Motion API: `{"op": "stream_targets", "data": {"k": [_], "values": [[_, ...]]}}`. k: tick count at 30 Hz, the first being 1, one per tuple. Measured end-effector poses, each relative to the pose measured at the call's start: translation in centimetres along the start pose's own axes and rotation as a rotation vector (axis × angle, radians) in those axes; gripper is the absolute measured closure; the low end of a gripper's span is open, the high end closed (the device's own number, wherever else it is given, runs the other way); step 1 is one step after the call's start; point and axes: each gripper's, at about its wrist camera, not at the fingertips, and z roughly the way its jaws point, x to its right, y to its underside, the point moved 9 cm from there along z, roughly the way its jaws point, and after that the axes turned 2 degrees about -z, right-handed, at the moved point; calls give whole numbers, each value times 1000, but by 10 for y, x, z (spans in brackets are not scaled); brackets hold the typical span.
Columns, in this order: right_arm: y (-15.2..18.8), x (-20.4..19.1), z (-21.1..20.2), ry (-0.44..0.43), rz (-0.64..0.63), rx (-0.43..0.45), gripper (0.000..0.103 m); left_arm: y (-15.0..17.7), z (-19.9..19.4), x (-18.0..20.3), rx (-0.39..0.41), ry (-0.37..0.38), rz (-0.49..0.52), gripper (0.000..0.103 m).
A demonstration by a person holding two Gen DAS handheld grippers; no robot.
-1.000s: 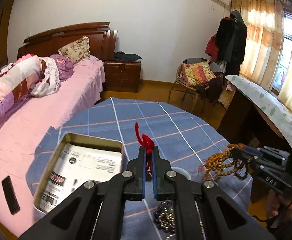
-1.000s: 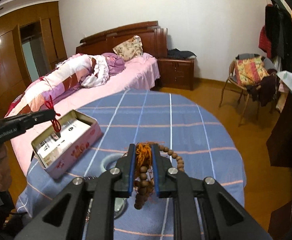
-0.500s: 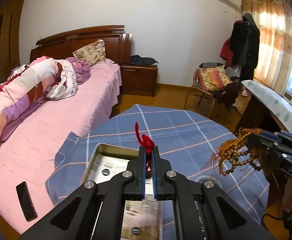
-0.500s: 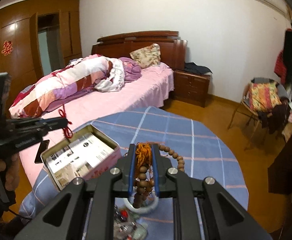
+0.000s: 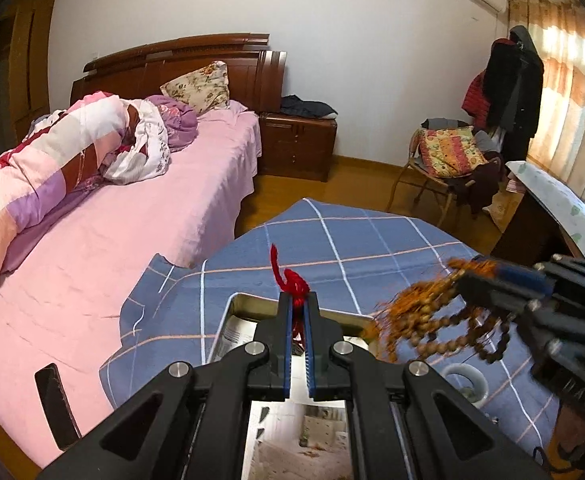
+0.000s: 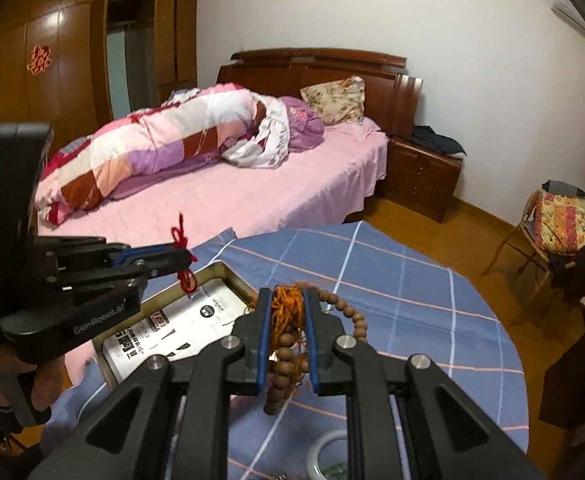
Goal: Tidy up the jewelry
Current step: 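Carry both items over the tin box and open both tools to drop them, then move the left tool to the white jade bangle on the table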
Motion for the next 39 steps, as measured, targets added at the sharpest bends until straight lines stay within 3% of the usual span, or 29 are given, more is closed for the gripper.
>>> {"op": "stream_targets", "data": {"k": [11,25,26,28,29,30,31,36,39], "values": [[12,-17,45,-24,-1,-69,86,11,34,-12,-65,-21,-18,99],[32,-10,81,-36,32,-160,85,26,59,-27,-151,-52,-43,96],[34,-7,82,-21,39,-160,83,27,59,-28,-154,-66,-38,92],[36,-7,82,-33,47,-164,66,28,57,-28,-157,-81,-26,76],[36,-8,81,-42,51,-159,49,28,54,-27,-152,-80,-27,60],[36,-8,77,-48,55,-150,43,27,52,-28,-144,-90,-31,43],[35,-7,75,-46,57,-142,43,25,47,-30,-123,-109,-35,37],[36,8,58,-45,94,-118,42,20,36,-37,-99,-107,-62,34],[42,23,44,-37,123,-115,36,20,26,-43,-83,-123,-86,34]]}}
